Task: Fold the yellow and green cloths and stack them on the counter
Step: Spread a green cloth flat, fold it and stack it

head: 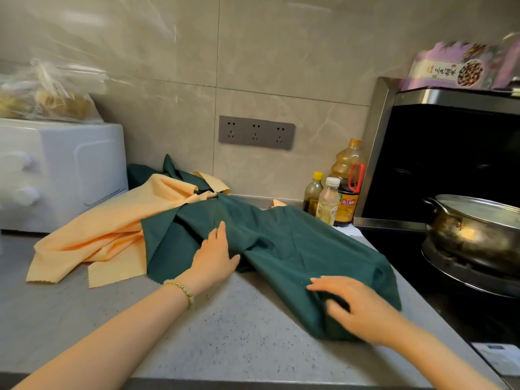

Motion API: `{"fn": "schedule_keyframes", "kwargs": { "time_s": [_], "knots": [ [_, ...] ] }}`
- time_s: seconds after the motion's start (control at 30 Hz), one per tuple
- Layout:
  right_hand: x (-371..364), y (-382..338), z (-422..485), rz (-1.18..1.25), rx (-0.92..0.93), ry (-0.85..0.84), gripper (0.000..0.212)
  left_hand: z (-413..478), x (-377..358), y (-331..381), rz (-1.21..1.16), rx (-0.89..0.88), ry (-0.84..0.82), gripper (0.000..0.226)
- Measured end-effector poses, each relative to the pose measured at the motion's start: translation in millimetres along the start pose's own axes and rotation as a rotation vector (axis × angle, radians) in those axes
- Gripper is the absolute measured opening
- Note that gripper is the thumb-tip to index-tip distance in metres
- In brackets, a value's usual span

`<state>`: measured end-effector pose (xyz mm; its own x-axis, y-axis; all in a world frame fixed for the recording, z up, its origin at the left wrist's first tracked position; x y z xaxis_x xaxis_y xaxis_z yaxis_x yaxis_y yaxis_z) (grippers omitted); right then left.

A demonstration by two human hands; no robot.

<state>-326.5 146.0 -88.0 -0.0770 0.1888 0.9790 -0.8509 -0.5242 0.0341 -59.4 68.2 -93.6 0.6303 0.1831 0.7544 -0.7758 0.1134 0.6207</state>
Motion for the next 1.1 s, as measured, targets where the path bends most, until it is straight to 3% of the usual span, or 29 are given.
{"fn": "schedule_keyframes", "kwargs": {
  "time_s": [0.1,0.27,0.4,0.53,0.63,0.77,0.8,0.93,0.97,1.03,1.07,1.1],
  "knots": [
    [-17,-24,2,-0.134,0.074,-0.128,0.075,-8,-13,2,0.113,-0.016,-0.121,0.094],
    [-18,-19,23,-0.302,-0.075,0.01,0.034,-21,-27,10,0.285,-0.15,-0.076,0.087],
    [4,-2,37,0.078,-0.246,0.219,0.018,-33,-44,19,-0.075,-0.054,-0.175,0.097],
    [39,-3,50,0.385,-0.231,0.343,0.017,-52,-54,50,-0.177,-0.203,-0.027,0.12],
    [48,-14,54,0.448,-0.178,0.368,0.015,-54,-58,67,-0.388,-0.178,0.136,0.113],
    [44,-21,43,0.449,-0.164,0.332,0.01,-41,-48,67,-0.459,-0.137,0.207,0.092],
    [42,-21,39,0.412,-0.167,0.3,0.011,-39,-41,66,-0.436,-0.149,0.205,0.089],
    [18,-21,17,-0.004,-0.205,-0.013,0.065,-34,-10,64,-0.215,-0.207,0.075,0.084],
    [11,-19,13,-0.044,-0.218,-0.04,0.058,-35,-1,66,-0.113,-0.242,0.012,0.081],
    [8,-15,6,-0.064,-0.243,-0.027,0.018,-40,17,72,0.155,-0.331,-0.131,0.073],
    [9,-12,2,-0.052,-0.242,-0.023,0.008,-44,26,74,0.259,-0.348,-0.208,0.068],
    [10,-10,-1,-0.024,-0.218,-0.022,0.012,-49,35,73,0.317,-0.324,-0.291,0.064]
  ]
}}
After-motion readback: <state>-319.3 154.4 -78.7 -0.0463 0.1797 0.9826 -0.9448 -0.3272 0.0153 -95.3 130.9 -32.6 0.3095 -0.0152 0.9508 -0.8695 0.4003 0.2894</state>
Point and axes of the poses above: each hand's wrist, its own z-axis towards the middle knuckle, its own x-axis out of the back of the hand, y = z × x, the point moved 5 cm from there along z, towards the middle knuckle, and after that the axes turned 13 degrees about -z, right-handed, at the moved point
